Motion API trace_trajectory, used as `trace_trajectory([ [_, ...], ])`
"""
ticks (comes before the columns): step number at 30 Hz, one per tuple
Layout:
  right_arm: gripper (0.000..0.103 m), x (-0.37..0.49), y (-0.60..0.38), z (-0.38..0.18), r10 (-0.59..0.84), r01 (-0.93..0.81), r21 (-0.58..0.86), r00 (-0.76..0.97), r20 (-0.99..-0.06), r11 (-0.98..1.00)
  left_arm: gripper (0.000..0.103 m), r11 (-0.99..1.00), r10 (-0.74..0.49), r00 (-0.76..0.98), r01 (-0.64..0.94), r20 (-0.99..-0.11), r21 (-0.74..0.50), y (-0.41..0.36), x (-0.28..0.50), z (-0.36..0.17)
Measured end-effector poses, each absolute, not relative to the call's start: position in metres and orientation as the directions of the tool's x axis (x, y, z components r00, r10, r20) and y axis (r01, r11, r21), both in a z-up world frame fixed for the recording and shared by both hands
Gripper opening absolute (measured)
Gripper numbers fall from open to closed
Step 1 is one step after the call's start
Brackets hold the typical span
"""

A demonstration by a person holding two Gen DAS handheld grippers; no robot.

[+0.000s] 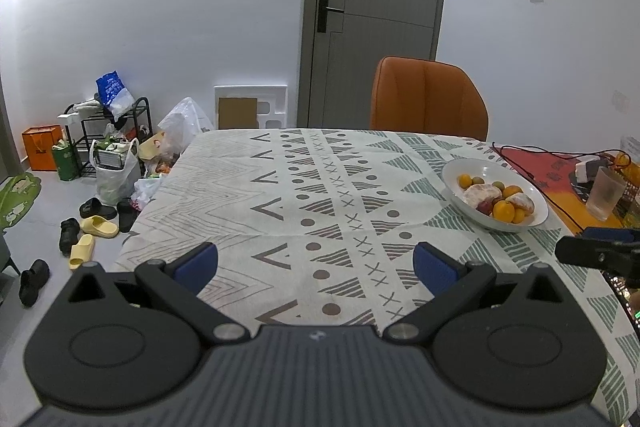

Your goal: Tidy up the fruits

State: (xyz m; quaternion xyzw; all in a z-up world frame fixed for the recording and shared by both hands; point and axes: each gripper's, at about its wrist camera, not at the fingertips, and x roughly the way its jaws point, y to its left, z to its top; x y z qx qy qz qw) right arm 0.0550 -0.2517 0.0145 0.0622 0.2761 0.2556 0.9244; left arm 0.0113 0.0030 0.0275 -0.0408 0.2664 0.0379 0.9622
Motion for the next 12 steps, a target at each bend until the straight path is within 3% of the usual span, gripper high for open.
trace_trajectory([
  [12, 0.103, 0.054, -0.2489, 0.0141, 0.507, -0.444, 0.248, 0.715, -0.481, 0.861, 0.103, 0.995, 0.043, 0.857, -0.084, -0.513, -0.056, 0.0012, 0.0083, 0.0267],
])
